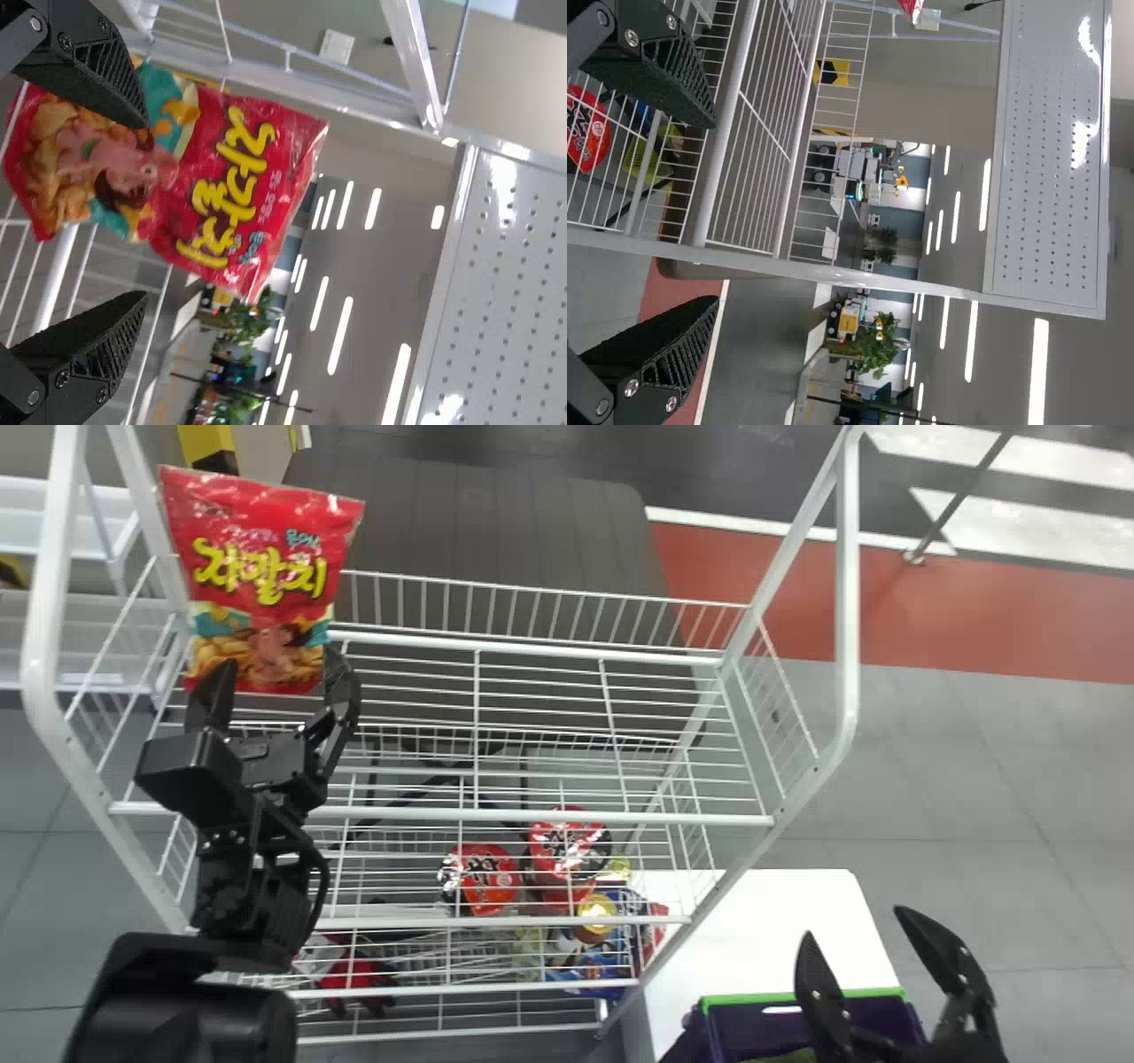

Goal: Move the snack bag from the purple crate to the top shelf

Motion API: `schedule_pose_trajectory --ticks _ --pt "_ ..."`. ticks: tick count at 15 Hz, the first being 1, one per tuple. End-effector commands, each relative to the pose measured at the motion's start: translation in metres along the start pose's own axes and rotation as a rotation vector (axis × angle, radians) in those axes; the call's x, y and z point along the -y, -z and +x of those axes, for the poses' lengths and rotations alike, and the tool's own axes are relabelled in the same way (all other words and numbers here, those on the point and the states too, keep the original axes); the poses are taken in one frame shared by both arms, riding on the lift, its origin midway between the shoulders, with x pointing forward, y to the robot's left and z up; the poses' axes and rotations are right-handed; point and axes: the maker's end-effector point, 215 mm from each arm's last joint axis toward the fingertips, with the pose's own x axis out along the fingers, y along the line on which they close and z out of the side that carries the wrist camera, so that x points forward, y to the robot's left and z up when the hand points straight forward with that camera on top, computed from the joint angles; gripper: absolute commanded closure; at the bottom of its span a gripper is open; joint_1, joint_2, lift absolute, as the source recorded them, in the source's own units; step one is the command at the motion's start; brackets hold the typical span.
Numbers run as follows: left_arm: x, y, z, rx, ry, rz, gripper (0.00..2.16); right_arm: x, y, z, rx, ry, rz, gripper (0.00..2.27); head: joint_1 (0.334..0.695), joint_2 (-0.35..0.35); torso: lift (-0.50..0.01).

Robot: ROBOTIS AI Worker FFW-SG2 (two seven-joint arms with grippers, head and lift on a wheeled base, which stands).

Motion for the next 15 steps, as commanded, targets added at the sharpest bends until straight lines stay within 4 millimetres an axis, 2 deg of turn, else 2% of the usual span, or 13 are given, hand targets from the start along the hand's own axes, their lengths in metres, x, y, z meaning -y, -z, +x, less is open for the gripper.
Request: schedule_pose_trajectory --ticks 1,2,4,5,7,9,10,12,13,15 --pt "-0.004 -0.036 -0.023 -0.014 0.009 0.046 0.16 -0.003 -0.024 0.019 -0.001 -0.020 0.008 0.12 0.695 -0.267 0.000" --pt "-0.001 -0.047 -0.035 -0.025 0.015 0.067 0.16 -0.004 -0.037 0.028 -0.001 -0.032 0.012 0.12 0.695 -0.265 0.000" --pt "-0.014 -0.077 -0.060 -0.038 0.002 0.148 0.16 -0.010 -0.069 0.049 -0.001 -0.063 0.029 0.12 0.695 -0.243 0.000" --pt "-0.015 -0.084 -0.071 -0.063 0.000 0.179 0.16 -0.014 -0.083 0.058 0.001 -0.078 0.036 0.12 0.695 -0.234 0.000" --pt "-0.040 -0.115 -0.099 -0.058 -0.025 0.224 0.15 -0.033 -0.101 0.075 -0.038 -0.115 0.093 0.12 0.695 -0.207 0.000" --pt "-0.061 -0.134 -0.122 -0.073 -0.068 0.241 0.14 -0.058 -0.121 0.080 -0.053 -0.165 0.127 0.12 0.695 -0.145 0.000" --pt "-0.068 -0.139 -0.136 -0.092 -0.080 0.235 0.14 -0.068 -0.126 0.077 -0.061 -0.177 0.152 0.12 0.695 -0.116 0.000" --pt "-0.071 -0.140 -0.159 -0.125 -0.076 0.227 0.14 -0.077 -0.128 0.072 -0.049 -0.167 0.181 0.12 0.695 -0.063 0.000" --pt "-0.072 -0.138 -0.167 -0.138 -0.080 0.221 0.14 -0.076 -0.120 0.071 -0.061 -0.160 0.205 0.13 0.695 -0.029 0.000" --pt "-0.066 -0.128 -0.181 -0.155 -0.067 0.209 0.14 -0.078 -0.111 0.068 -0.044 -0.148 0.210 0.13 0.695 -0.018 0.000"
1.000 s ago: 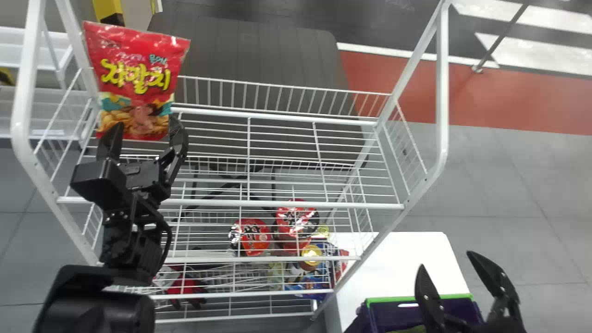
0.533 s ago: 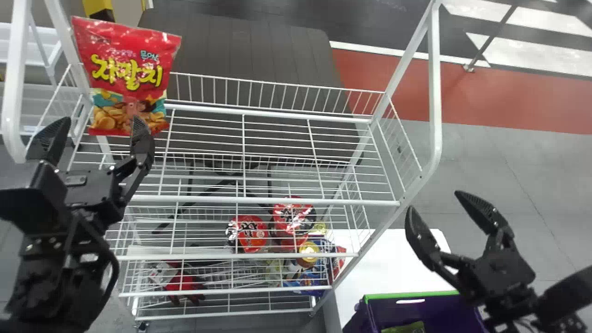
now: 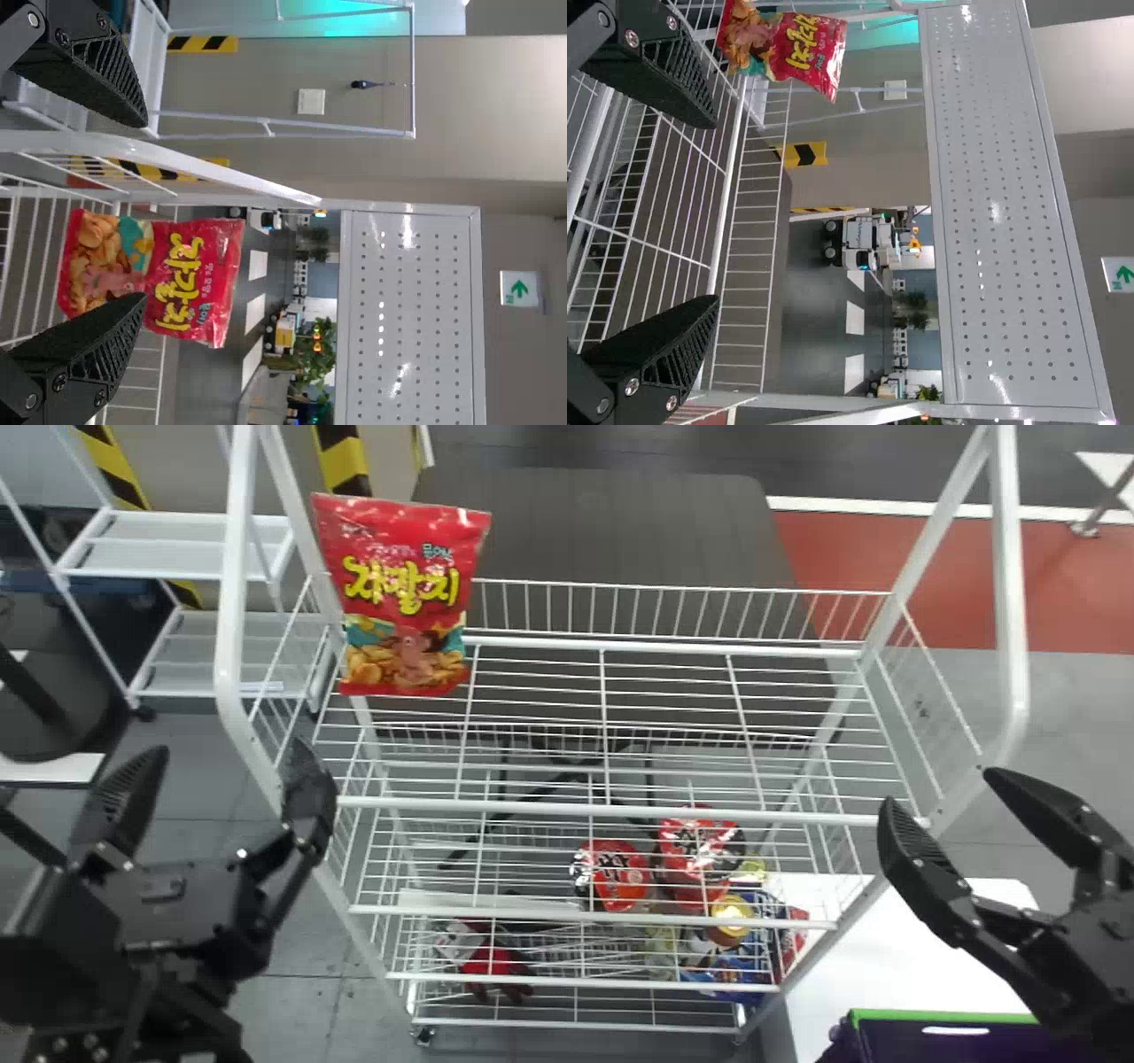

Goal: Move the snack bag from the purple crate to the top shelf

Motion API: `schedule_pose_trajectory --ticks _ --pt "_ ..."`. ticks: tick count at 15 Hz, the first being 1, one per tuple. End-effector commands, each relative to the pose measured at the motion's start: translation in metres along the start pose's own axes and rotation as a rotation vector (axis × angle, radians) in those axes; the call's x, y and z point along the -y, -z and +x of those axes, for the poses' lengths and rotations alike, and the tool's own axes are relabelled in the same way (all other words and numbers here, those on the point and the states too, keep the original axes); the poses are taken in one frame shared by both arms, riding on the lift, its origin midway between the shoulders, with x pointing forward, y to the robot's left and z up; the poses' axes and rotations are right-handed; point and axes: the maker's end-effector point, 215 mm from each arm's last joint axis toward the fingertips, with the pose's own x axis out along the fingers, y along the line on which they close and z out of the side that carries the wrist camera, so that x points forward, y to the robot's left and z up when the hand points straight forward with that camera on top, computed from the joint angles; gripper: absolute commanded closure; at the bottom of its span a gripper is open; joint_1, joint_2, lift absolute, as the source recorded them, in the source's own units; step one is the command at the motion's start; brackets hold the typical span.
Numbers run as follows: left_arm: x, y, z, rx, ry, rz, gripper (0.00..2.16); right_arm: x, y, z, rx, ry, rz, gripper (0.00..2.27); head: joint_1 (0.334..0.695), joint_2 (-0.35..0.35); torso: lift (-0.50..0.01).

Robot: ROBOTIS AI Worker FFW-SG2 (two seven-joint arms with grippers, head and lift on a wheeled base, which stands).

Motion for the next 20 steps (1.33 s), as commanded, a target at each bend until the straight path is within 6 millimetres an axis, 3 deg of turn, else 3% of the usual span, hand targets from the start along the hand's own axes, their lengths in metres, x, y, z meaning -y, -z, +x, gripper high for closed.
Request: schedule_pose_trajectory --ticks 1,3,6,10,14,20 --pt "0.012 0.016 -0.013 -0.024 0.022 -0.019 0.14 -0.003 0.014 -0.001 0.017 0.011 0.019 0.13 0.695 -0.020 0.000" --pt "0.032 0.029 -0.021 -0.032 0.047 -0.011 0.14 -0.013 0.020 0.004 0.025 0.013 0.016 0.13 0.695 -0.040 0.000" --pt "0.060 0.032 -0.035 0.006 0.059 -0.015 0.15 -0.028 0.023 0.013 0.023 0.021 0.026 0.13 0.695 -0.055 0.000" --pt "0.078 0.025 -0.040 0.021 0.093 -0.028 0.14 -0.055 0.029 0.024 0.016 0.001 0.042 0.13 0.695 -0.072 0.000" --pt "0.089 0.026 -0.046 0.014 0.104 0.003 0.14 -0.059 0.022 0.026 0.036 0.001 0.059 0.13 0.695 -0.067 0.000" --pt "0.090 0.032 -0.046 -0.001 0.110 0.036 0.14 -0.076 0.014 0.034 0.024 -0.013 0.080 0.13 0.695 -0.059 0.000"
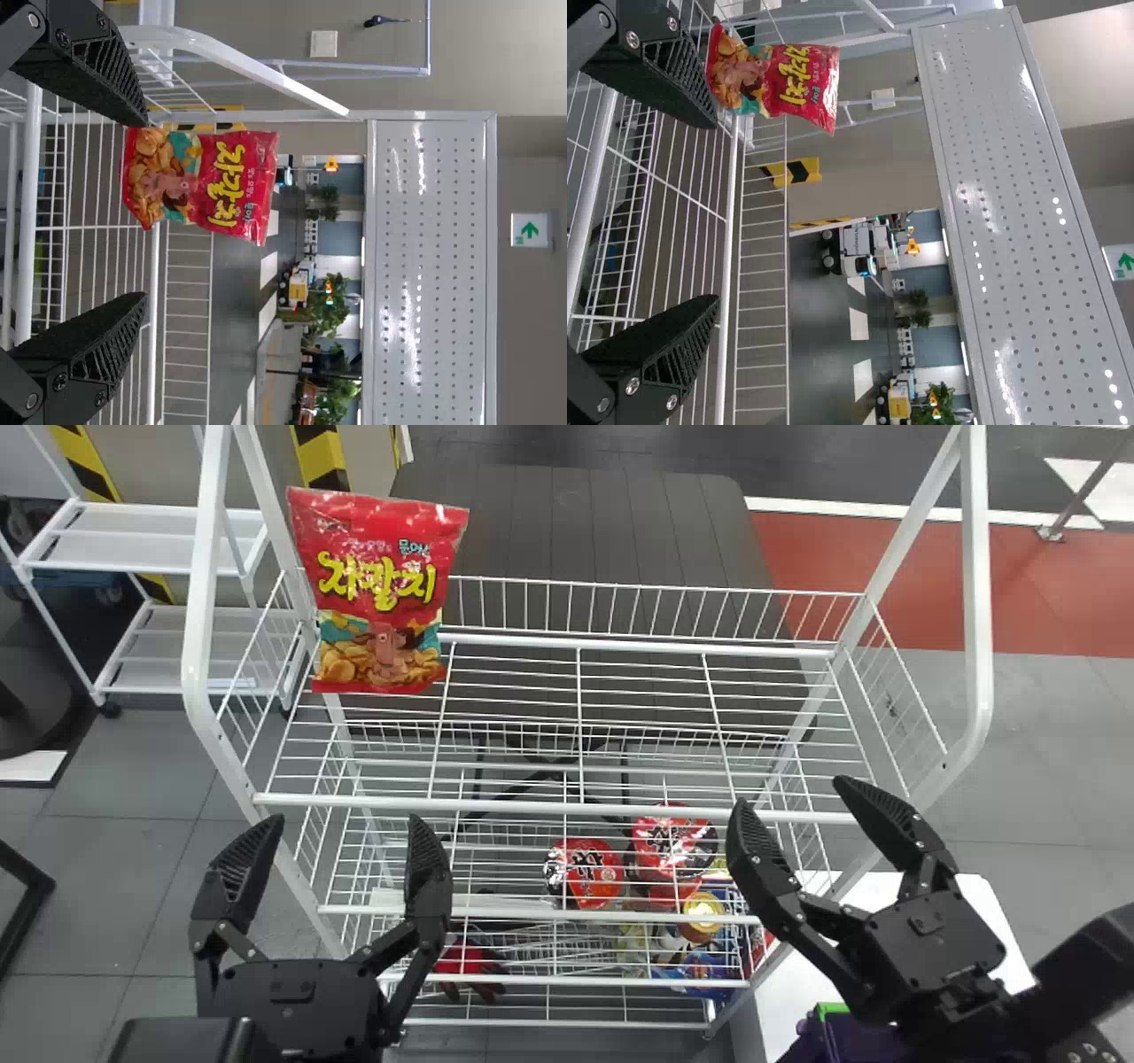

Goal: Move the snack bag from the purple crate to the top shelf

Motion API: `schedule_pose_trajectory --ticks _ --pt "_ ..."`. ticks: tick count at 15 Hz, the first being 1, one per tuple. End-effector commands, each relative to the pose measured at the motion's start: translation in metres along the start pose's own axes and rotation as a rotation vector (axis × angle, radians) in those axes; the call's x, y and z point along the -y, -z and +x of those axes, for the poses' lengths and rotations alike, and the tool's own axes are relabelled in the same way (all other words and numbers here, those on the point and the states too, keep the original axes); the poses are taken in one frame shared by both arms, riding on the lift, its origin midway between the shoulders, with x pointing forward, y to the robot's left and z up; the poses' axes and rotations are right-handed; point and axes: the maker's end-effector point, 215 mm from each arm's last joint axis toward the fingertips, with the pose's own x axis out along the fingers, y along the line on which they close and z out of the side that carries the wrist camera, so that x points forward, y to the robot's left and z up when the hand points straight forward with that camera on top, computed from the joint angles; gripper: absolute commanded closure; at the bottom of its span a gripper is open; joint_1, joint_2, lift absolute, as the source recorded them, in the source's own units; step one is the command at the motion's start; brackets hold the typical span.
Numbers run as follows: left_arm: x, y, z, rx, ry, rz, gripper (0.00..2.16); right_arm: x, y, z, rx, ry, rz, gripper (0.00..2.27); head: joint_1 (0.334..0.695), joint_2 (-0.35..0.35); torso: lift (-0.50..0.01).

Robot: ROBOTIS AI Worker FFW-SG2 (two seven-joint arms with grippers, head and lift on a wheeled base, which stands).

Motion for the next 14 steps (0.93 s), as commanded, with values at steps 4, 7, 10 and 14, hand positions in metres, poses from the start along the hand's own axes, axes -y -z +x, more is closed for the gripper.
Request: schedule_pose_trajectory --ticks 4,7,10,14 --pt "-0.0027 0.0009 0.0005 -0.001 0.003 -0.002 0.14 -0.0052 0.0002 0.0017 0.001 0.000 0.005 0.13 0.695 -0.037 0.000" --pt "-0.0035 -0.0032 0.0011 0.006 0.002 -0.003 0.14 -0.0052 -0.0007 0.0017 0.004 0.000 0.004 0.13 0.695 -0.035 0.000" --pt "-0.0043 -0.0040 0.0006 0.005 0.004 -0.002 0.14 -0.0060 -0.0034 0.0015 0.008 -0.003 0.003 0.13 0.695 -0.034 0.000" --pt "-0.0055 -0.0043 0.0010 0.005 0.004 -0.006 0.14 -0.0060 -0.0043 0.0015 0.011 -0.003 0.001 0.13 0.695 -0.032 0.000"
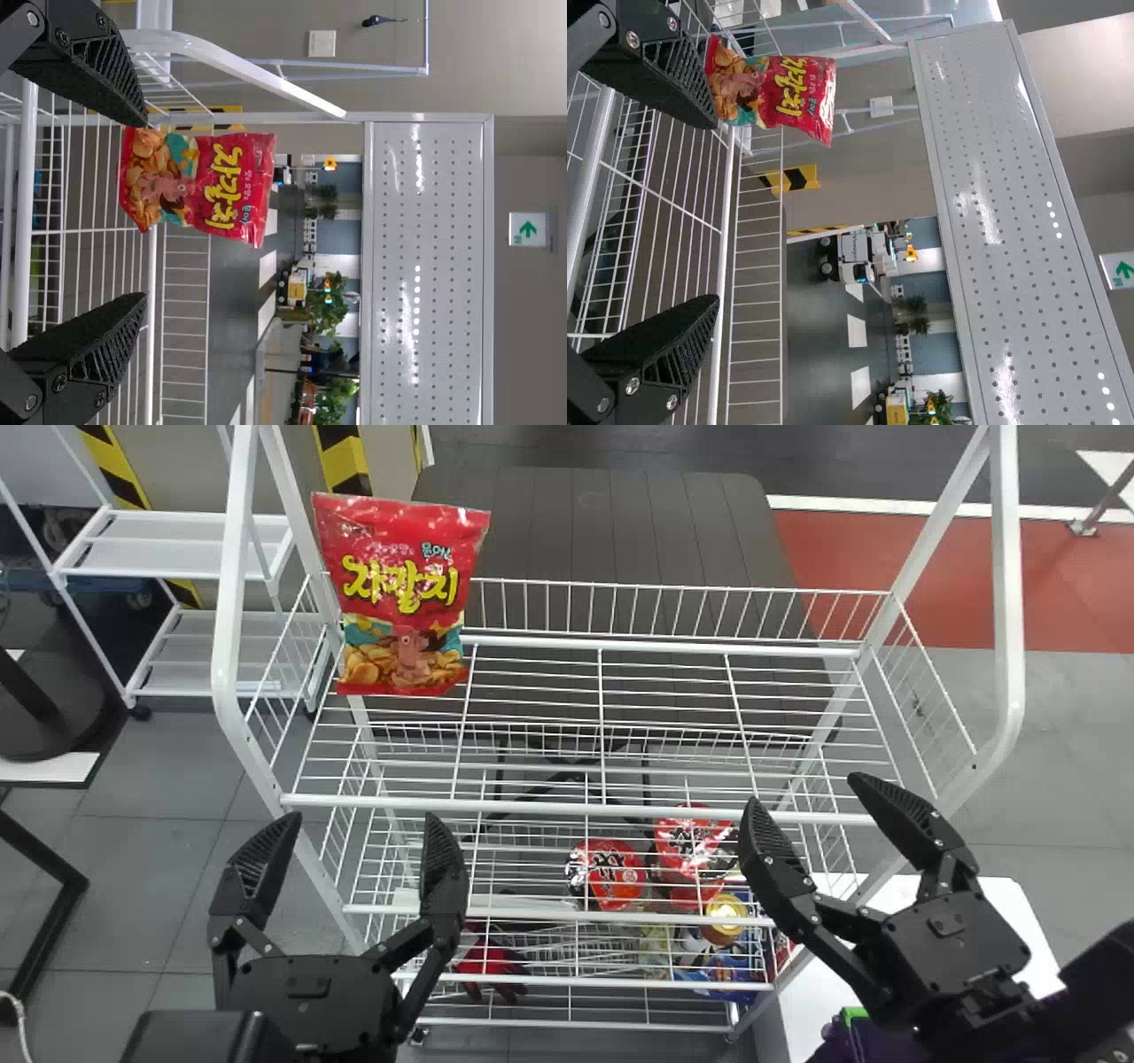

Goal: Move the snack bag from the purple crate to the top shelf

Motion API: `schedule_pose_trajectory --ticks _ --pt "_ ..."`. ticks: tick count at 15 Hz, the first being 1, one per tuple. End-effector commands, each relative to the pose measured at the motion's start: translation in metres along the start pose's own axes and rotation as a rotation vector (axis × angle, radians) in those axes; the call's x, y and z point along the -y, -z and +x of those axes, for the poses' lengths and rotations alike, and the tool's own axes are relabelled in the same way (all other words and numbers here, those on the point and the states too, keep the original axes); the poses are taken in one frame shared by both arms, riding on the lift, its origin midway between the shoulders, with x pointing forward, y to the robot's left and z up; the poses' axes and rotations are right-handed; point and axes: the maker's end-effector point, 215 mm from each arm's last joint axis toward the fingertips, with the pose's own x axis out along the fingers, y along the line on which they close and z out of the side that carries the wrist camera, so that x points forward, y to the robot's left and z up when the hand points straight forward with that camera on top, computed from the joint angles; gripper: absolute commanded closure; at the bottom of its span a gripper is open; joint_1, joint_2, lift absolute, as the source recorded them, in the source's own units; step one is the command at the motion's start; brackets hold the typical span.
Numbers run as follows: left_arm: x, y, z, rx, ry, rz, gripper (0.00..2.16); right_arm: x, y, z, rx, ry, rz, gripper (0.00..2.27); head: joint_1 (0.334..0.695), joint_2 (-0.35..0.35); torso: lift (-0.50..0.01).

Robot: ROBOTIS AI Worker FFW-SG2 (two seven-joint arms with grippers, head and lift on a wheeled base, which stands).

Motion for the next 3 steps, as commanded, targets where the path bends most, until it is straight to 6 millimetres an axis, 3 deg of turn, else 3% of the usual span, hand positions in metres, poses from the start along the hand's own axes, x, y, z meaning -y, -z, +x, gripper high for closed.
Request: schedule_pose_trajectory --ticks 1,3 --pt "-0.0022 0.0002 0.0006 -0.001 -0.003 -0.001 0.14 -0.0002 -0.0010 0.0005 0.005 0.006 0.008 0.13 0.695 -0.032 0.000" --pt "-0.0044 0.0001 0.0007 0.000 -0.007 -0.004 0.14 0.0005 -0.0010 0.0003 0.005 0.008 0.007 0.13 0.695 -0.030 0.000"
